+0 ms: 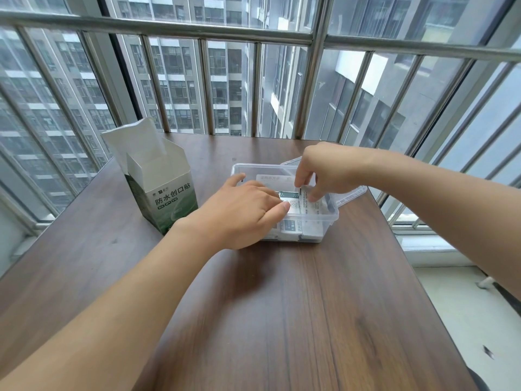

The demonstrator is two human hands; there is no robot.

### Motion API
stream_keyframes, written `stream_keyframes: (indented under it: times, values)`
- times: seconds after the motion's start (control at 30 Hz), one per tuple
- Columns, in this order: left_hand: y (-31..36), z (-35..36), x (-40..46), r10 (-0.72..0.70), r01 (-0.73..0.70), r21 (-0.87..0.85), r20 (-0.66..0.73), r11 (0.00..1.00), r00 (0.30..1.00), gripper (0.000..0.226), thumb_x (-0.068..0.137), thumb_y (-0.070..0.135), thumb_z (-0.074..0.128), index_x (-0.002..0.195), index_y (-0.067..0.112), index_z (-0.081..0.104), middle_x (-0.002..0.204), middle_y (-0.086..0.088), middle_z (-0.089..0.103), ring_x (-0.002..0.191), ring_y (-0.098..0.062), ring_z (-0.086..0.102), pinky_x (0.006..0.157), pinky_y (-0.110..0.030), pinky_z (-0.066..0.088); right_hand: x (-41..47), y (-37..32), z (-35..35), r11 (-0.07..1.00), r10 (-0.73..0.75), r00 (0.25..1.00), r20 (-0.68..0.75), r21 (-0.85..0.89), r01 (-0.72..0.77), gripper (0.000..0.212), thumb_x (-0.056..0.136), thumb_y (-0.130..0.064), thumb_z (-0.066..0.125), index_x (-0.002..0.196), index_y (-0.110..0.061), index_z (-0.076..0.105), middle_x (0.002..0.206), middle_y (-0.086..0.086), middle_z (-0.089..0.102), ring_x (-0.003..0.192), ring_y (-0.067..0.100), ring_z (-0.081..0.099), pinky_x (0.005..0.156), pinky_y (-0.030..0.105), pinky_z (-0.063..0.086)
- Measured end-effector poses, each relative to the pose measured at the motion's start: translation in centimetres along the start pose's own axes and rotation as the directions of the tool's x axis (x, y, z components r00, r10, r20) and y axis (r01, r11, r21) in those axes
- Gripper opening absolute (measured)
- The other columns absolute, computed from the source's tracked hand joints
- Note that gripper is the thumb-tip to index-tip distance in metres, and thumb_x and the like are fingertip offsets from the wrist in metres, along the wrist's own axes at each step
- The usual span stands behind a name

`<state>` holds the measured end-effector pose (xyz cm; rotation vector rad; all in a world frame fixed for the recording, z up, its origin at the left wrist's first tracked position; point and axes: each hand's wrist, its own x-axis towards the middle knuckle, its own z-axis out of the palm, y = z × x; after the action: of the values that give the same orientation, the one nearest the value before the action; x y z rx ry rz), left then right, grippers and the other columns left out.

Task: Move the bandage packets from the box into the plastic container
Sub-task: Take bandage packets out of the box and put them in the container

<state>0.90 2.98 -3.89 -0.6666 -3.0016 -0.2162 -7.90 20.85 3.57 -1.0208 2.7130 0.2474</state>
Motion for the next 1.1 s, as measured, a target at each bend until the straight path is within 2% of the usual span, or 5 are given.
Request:
stream_keyframes:
  times: [0.4, 0.63, 0.8, 0.9, 1.1]
  values:
    - [0.0, -0.1, 0.1, -0.002, 0.002, -0.015, 0.0, 1.0, 1.0, 0.085, 0.088, 0.06, -0.004, 0.113, 0.029, 0.071, 0.127, 0.014, 0.065, 0.129, -0.007, 0.048, 0.121, -0.046, 0.014, -0.8, 0.3, -0.6, 0.992, -0.018, 0.995, -0.098, 0.123, 0.03, 0.03, 0.082, -0.019, 0.082, 0.112, -0.021, 0.076, 0.082, -0.018, 0.066, 0.066, -0.01, 0.052, 0.05, 0.002, 0.037]
    - [-0.1, 0.0, 0.4, 0.0, -0.001, -0.028, -0.014, 1.0, 1.0, 0.078, 0.092, 0.059, 0.0, 0.105, 0.026, 0.07, 0.118, 0.012, 0.066, 0.122, -0.009, 0.051, 0.117, -0.046, 0.022, -0.1, -0.4, 0.1, 1.0, 0.027, 1.0, -0.004, -0.011, -0.028, 0.052, 0.071, -0.046, 0.086, 0.109, -0.013, 0.073, 0.102, 0.003, 0.074, 0.091, 0.025, 0.069, 0.082, 0.041, 0.058]
    - [0.7, -0.5, 1.0, 0.048, -0.048, -0.075, 0.002, 0.996, 0.999, 0.058, 0.099, 0.051, 0.011, 0.079, 0.024, 0.058, 0.084, 0.014, 0.056, 0.097, -0.013, 0.048, 0.105, -0.046, 0.03, 0.1, -1.0, 0.3, 0.998, 0.059, 0.998, -0.009, -0.001, -0.059, 0.055, 0.062, -0.045, 0.092, 0.107, -0.021, 0.074, 0.099, -0.003, 0.073, 0.091, 0.019, 0.066, 0.08, 0.037, 0.058]
    - [0.5, -0.1, 1.2, 0.034, -0.033, -0.04, 0.044, 0.999, 0.998, 0.074, 0.094, 0.057, 0.003, 0.083, 0.019, 0.065, 0.097, 0.009, 0.066, 0.106, -0.013, 0.053, 0.111, -0.048, 0.027, 0.3, -1.0, 0.7, 0.997, 0.08, 0.997, -0.02, -0.002, -0.08, 0.072, 0.058, -0.049, 0.093, 0.119, -0.021, 0.067, 0.105, -0.005, 0.07, 0.097, 0.02, 0.063, 0.078, 0.034, 0.055]
    - [0.1, 0.4, 1.4, 0.047, -0.046, -0.021, 0.026, 0.999, 0.999, 0.084, 0.09, 0.061, -0.002, 0.092, 0.018, 0.07, 0.114, 0.005, 0.07, 0.119, -0.015, 0.055, 0.117, -0.05, 0.022, 0.3, -0.7, 0.9, 0.996, 0.085, 0.994, -0.069, 0.026, -0.084, 0.06, 0.056, -0.044, 0.095, 0.107, -0.022, 0.072, 0.094, -0.005, 0.07, 0.089, 0.02, 0.065, 0.076, 0.037, 0.058]
